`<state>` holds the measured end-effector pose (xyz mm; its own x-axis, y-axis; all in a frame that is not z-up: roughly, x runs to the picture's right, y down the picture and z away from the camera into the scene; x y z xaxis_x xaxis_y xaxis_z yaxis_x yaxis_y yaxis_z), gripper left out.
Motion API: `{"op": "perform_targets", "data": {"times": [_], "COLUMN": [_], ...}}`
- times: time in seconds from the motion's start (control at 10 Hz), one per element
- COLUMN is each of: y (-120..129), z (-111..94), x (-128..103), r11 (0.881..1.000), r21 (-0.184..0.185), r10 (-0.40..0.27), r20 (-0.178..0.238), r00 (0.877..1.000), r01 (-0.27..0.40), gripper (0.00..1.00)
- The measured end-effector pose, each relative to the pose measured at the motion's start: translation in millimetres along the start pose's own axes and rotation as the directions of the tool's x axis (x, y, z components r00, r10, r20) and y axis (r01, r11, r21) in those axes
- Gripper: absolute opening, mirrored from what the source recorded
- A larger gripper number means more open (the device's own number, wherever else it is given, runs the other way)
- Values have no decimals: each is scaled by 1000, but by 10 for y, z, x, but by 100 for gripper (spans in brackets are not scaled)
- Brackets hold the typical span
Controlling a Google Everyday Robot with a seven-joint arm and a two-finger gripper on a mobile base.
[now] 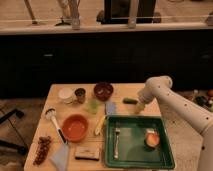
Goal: Place pepper in red bowl
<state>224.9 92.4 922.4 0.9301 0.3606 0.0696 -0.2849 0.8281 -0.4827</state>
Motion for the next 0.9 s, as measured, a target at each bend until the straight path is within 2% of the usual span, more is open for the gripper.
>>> {"op": "perform_targets", "data": {"times": [0.3, 0.6, 0.9], "y": [-54, -17, -4], "z": [73, 193, 268], "x": [20, -12, -87], "r11": [999, 996, 995], "r21": [-31, -82, -103], "r10": [24, 27, 19], "r20": [28, 88, 132], "r00": [999, 996, 991], "r01": [-23, -19, -5], "gripper": [80, 80, 80]}}
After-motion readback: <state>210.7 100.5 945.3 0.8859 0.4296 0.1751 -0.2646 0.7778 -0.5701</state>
